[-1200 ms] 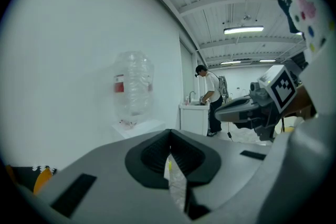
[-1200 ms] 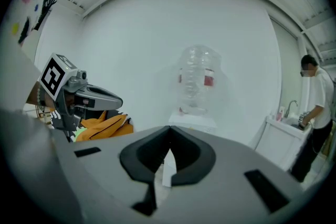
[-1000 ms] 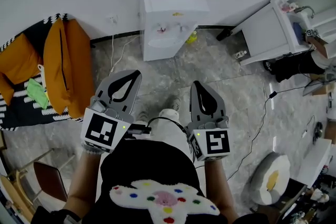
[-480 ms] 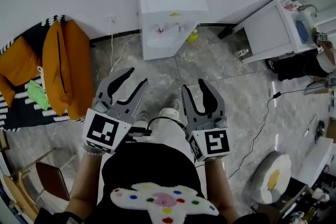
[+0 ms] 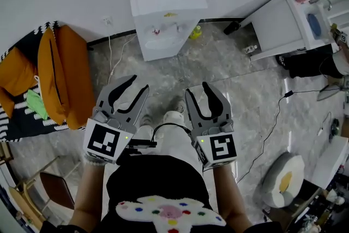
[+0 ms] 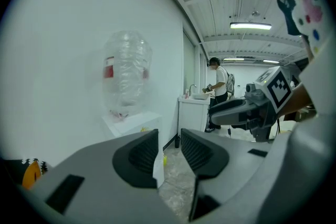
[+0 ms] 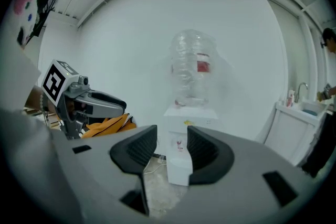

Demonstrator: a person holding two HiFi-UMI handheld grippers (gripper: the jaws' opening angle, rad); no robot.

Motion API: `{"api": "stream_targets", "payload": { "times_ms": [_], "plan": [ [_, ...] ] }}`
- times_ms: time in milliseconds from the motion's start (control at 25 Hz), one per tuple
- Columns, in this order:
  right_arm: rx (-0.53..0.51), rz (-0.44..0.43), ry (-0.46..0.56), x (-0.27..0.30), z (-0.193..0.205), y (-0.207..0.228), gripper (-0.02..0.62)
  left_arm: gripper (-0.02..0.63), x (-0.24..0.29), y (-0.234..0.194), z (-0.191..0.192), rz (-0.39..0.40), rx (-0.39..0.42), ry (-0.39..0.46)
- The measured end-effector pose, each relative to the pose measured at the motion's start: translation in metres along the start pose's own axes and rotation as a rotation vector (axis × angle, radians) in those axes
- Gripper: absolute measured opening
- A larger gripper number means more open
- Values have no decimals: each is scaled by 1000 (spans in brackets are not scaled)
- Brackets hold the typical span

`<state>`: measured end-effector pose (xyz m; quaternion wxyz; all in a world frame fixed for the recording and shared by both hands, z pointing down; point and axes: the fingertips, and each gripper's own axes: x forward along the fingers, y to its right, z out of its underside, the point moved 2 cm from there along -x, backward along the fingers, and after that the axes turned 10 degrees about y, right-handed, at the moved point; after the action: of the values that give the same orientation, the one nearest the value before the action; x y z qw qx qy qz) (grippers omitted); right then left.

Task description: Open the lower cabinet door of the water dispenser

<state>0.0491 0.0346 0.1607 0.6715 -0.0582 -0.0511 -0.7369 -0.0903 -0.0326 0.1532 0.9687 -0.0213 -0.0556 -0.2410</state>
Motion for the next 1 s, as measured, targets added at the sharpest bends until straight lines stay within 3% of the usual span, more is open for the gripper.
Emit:
{"api": "stream_targets", "payload": {
  "times_ms": [1000],
  "plan": [
    [11, -143, -69, 85, 66, 88, 164, 144, 113, -8, 41, -34, -42, -33]
  ]
}}
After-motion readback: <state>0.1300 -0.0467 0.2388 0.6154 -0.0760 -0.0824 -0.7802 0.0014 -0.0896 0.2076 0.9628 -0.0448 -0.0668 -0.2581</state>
